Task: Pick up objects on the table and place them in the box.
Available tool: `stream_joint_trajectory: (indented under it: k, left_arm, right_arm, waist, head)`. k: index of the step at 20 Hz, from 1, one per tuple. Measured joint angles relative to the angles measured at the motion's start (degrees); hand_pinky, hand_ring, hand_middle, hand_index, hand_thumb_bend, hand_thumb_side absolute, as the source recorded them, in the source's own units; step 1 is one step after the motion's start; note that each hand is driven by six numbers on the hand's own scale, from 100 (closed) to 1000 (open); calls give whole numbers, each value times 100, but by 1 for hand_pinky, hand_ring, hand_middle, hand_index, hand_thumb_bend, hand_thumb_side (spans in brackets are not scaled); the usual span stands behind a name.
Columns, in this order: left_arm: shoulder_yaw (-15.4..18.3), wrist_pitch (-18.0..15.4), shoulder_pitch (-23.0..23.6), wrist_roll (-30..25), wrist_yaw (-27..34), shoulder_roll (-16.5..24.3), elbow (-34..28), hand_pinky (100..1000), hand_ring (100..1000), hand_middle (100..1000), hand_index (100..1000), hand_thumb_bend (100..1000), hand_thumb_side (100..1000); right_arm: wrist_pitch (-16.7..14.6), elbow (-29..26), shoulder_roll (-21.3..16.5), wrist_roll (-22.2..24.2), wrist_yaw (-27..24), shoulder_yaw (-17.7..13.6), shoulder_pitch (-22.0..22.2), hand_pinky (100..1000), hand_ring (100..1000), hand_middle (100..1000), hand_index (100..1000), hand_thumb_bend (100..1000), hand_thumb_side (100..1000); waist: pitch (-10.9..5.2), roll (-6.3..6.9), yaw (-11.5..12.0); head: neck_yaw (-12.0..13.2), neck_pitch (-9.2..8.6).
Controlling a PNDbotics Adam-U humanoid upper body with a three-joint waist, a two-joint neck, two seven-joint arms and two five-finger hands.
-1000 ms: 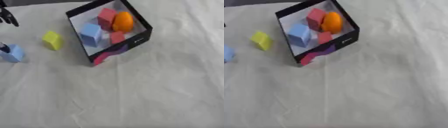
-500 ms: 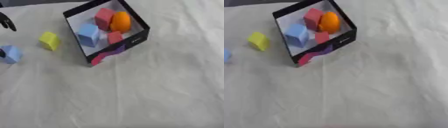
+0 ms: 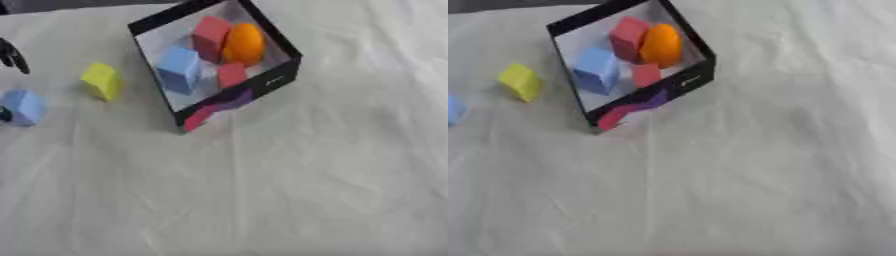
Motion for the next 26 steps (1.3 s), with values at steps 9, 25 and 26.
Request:
stream_joint_trajectory:
  k: [9,25,26]
  left_arm:
    - [67,-101,4,398,-134,-109,278,842,823,757,751,750,100]
    - [154,-216,-11,759,-400,-284,620,725,690,598,638,592,100]
    - [161,-231,-14,802,-400,-298,619,712,672,583,634,587,100]
  right_arm:
    - [3,29,43,2,0,-1,4,774,788,747,873,100,681]
    - [5,31,87,5,0,-1,12,773,788,747,874,100,686]
    - [5,32,87,5,0,-1,13,773,788,747,874,100,681]
  waist:
    - [33,0,-31]
    - [61,-31,-47]
    - [61,-31,-47]
  head:
    - [93,-40]
    - [155,-44]
    - [154,-44]
